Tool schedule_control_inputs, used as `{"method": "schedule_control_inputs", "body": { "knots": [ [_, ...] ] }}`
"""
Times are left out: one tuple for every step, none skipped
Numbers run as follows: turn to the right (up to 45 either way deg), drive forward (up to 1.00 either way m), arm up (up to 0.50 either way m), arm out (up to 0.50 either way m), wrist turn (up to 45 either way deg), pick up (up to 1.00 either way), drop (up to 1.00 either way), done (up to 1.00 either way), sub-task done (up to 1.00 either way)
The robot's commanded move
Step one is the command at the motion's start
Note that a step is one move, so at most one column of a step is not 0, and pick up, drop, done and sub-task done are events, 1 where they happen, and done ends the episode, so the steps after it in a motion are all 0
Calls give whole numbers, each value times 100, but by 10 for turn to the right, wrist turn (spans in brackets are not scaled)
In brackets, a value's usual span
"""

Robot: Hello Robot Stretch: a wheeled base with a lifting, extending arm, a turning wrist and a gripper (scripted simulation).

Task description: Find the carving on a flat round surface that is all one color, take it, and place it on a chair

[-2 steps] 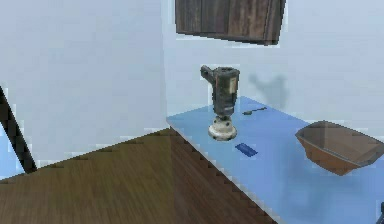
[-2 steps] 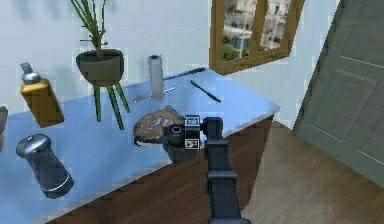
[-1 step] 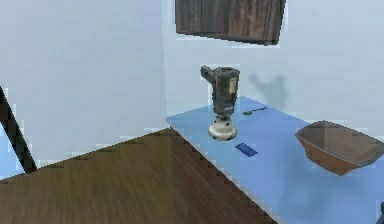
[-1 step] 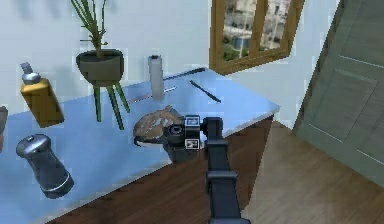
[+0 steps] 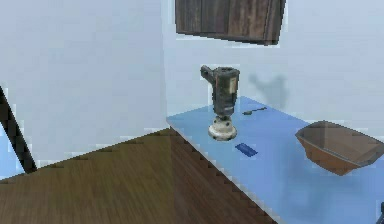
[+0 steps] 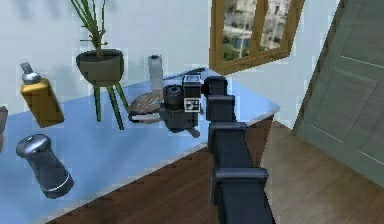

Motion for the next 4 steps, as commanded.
{"method": "schedule_control_inputs", "body": {
  "knots": [
    [0, 0, 4, 0, 0, 0, 0, 0, 0],
    [0, 0, 0, 0, -450, 0, 0, 0, 0],
    [0, 0, 0, 0, -450, 0, 0, 0, 0],
    [0, 0, 0, 0, -90, 0, 0, 0, 0]
  ]
}}
